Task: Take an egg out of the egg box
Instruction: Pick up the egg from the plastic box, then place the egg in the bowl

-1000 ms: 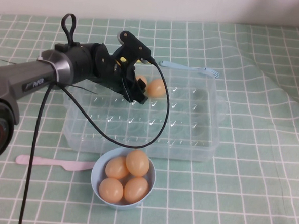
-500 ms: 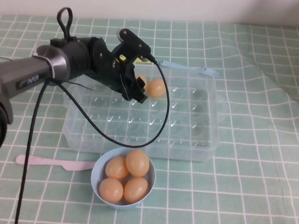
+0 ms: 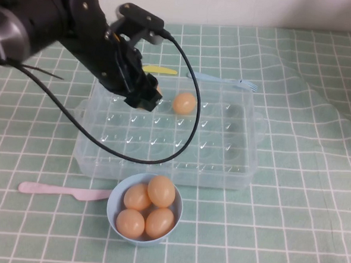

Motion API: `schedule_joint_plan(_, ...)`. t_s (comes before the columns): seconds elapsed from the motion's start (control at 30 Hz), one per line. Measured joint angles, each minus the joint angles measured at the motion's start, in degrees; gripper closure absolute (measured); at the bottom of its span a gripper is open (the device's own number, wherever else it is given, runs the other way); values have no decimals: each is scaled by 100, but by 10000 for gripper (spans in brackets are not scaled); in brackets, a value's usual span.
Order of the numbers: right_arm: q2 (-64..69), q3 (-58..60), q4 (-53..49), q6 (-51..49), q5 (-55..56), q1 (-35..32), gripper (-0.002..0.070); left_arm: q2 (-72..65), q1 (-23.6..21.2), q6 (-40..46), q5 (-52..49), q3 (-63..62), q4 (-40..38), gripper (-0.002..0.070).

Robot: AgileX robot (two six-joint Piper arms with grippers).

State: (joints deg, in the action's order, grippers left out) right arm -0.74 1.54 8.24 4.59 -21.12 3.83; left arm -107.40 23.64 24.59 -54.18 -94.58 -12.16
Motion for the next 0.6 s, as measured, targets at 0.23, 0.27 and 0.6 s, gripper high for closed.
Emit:
schedule_joint_plan(0.23,0,0,0,0,0,0,694,1029,202,-1310,-1456,238,418,338)
schedule_joint_plan(0.27,0,0,0,0,0,0,694,1203,240,-1353,-1496,372,444,338)
schedule_joint_plan(0.6,0,0,0,0,0,0,694,2481,334,-2250,-863,2485,492,338)
